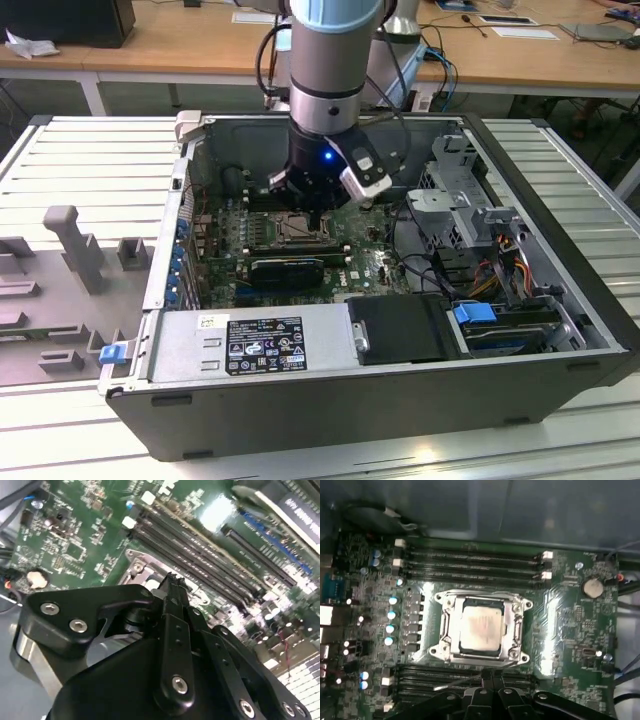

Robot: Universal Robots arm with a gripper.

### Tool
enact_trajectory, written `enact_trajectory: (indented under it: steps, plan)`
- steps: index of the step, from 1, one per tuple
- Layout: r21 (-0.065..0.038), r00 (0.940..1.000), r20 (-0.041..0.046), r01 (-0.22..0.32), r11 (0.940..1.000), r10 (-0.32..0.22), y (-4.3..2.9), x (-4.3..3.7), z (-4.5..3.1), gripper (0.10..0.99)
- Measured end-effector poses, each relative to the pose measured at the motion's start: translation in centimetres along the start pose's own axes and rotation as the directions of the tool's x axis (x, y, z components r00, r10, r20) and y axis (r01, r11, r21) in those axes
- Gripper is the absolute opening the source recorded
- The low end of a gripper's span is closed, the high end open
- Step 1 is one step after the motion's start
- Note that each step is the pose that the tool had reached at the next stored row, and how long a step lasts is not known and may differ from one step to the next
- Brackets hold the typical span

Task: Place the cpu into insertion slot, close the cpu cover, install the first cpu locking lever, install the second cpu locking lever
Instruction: 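Install the second cpu locking lever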

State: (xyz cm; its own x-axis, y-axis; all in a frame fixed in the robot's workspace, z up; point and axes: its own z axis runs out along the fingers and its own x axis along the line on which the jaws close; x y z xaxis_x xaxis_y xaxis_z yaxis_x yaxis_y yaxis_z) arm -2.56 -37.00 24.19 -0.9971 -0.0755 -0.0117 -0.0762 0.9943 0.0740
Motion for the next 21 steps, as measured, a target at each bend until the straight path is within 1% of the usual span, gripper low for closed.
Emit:
enact_trajectory:
  steps: [1, 2, 3, 4, 5, 6, 10, 12, 14, 15, 17, 19, 21]
  plan:
    - [-0.007, 1.0000, 0.0006, 0.000, 1.0000, 0.000, -0.22, 1.31, 0.06, 0.106]
    - [-0.010, 1.0000, 0.0008, 0.000, 0.9999, 0.000, -0.32, 2.24, 0.08, 0.106]
    - [-0.020, 1.0000, 0.0015, 0.001, 0.9998, -0.001, -0.39, 2.56, 0.54, 0.106]
    - [-0.024, 1.0000, 0.0018, 0.001, 0.9997, -0.001, -0.41, 2.64, 0.84, 0.106]
    - [-0.027, 1.0000, 0.0019, 0.002, 0.9996, -0.002, -0.43, 2.71, 1.08, 0.106]
    - [-0.028, 1.0000, 0.0019, 0.003, 0.9996, -0.003, -0.45, 2.76, 1.23, 0.106]
    - [-0.033, 0.9999, 0.0014, 0.015, 0.9993, -0.015, -0.52, 3.19, 2.26, 0.106]
    - [-0.036, 0.9998, 0.0014, 0.019, 0.9992, -0.019, -0.54, 3.29, 2.58, 0.106]
    - [-0.042, 0.9998, 0.0023, 0.021, 0.9989, -0.020, -0.63, 3.40, 2.76, 0.106]
    - [-0.056, 0.9998, 0.0044, 0.021, 0.9982, -0.020, -0.82, 3.54, 2.76, 0.106]
    - [-0.071, 0.9998, 0.0066, 0.021, 0.9972, -0.020, -1.08, 3.72, 2.74, 0.106]
    - [-0.098, 0.9997, 0.0095, 0.024, 0.9949, -0.023, -1.56, 4.15, 2.71, 0.106]
    - [-0.118, 0.9996, 0.0121, 0.028, 0.9926, -0.027, -1.87, 4.64, 2.77, 0.106]
